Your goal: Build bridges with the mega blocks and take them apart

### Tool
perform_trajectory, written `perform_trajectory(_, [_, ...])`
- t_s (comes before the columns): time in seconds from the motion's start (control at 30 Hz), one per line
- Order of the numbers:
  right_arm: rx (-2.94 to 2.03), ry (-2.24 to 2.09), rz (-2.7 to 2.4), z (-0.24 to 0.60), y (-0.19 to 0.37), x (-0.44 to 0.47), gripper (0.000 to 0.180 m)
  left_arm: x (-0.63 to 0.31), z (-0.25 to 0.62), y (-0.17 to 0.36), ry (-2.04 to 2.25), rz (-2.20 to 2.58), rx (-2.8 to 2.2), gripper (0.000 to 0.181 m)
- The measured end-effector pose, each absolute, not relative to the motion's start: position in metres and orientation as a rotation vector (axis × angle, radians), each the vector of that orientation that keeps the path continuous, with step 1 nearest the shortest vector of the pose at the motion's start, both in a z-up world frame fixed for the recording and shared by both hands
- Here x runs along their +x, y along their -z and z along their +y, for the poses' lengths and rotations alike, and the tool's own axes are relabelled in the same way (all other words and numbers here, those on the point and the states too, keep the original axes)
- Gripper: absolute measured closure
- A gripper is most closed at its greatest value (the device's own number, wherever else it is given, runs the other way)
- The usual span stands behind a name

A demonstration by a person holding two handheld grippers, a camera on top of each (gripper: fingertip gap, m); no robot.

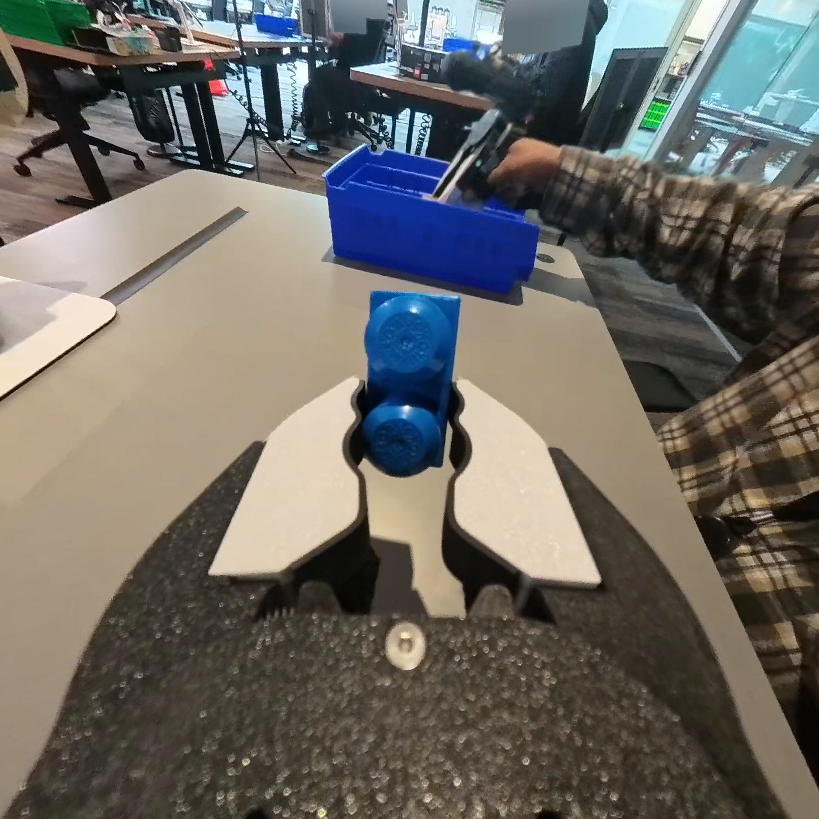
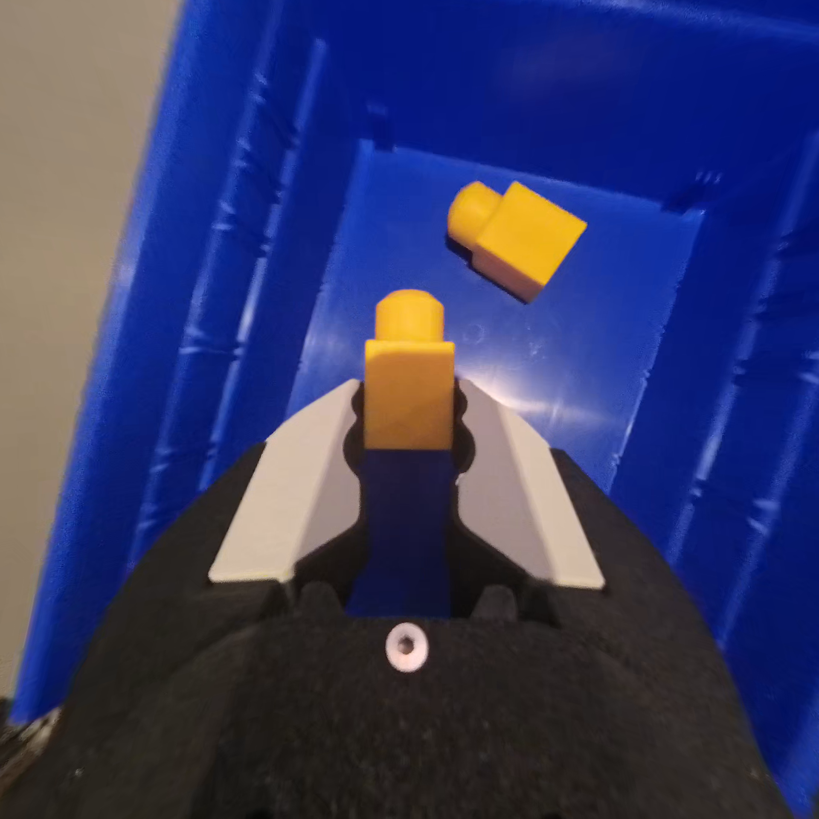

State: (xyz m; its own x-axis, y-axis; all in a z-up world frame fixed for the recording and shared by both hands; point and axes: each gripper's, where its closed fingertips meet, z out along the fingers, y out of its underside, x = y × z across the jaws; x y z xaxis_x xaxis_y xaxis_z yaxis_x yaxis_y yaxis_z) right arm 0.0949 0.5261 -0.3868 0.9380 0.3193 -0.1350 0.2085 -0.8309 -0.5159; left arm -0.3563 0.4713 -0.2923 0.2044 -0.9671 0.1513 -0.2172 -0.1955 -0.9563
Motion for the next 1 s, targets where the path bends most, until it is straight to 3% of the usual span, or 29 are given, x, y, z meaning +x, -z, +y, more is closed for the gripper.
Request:
perform_trajectory(0.1, [-2.584,-0.313,-0.355,0.535,0.407,0.096,0.142,-0.356,0.471,0.297,1.077,1.156,-1.614,0.145])
perform_trajectory(0.23, [-2.535,-0.250,-0.381,0.538,0.389,0.105,0.115,-0.356,0.472,0.300,1.075,1.167,-1.629,0.145])
perform_trajectory(0.37, [-2.274,-0.237,-0.483,0.538,0.297,0.081,0.119,-0.355,0.472,0.306,1.059,1.189,-1.653,0.146])
perform_trajectory(0.47, [-1.998,-0.377,-0.765,0.516,0.230,-0.010,0.123,-0.352,0.469,0.311,1.048,1.217,-1.671,0.146])
perform_trajectory(0.53, [-1.869,-0.533,-0.992,0.491,0.217,-0.087,0.123,-0.347,0.467,0.315,1.035,1.246,-1.682,0.146])
perform_trajectory(0.73, [-1.697,-0.822,-1.449,0.451,0.263,-0.254,0.121,-0.335,0.458,0.327,0.980,1.336,-1.705,0.145])
perform_trajectory(1.0, [-1.726,-0.913,-1.624,0.458,0.310,-0.312,0.130,-0.329,0.453,0.332,0.992,1.374,-1.709,0.145])
